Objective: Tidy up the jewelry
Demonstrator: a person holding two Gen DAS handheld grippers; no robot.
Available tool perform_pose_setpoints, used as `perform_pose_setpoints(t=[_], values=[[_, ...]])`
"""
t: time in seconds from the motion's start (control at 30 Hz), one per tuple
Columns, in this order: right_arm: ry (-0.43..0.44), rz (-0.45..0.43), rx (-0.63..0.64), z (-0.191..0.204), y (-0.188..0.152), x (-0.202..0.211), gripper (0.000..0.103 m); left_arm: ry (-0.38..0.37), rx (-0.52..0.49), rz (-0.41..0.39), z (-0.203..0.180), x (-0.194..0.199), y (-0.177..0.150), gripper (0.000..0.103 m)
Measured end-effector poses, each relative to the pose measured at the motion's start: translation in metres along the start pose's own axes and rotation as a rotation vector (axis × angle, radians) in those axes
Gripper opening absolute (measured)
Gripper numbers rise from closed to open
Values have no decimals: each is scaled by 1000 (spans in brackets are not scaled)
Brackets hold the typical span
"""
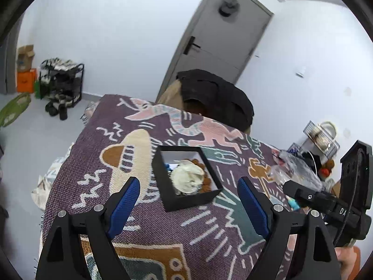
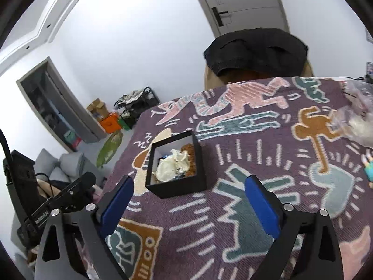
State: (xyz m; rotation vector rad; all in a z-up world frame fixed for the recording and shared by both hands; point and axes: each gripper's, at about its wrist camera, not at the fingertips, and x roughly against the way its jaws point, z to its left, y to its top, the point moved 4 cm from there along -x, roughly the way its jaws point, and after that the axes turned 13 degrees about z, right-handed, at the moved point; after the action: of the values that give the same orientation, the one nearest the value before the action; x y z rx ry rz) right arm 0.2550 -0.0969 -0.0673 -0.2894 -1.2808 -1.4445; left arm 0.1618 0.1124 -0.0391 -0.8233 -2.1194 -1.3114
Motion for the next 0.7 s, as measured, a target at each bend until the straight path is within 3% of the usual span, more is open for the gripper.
perform_pose_setpoints(t=[0.07, 0.33, 0.7], values=[[-1, -14, -1, -1, -5, 11, 103, 15, -31, -4, -12, 6, -1, 86], [-82, -66, -19, -12, -22, 44, 103, 54, -165, -95, -52, 39, -9, 103], [-142, -104, 24, -8, -45, 78, 103, 94, -263, -126, -84, 65, -24, 103]])
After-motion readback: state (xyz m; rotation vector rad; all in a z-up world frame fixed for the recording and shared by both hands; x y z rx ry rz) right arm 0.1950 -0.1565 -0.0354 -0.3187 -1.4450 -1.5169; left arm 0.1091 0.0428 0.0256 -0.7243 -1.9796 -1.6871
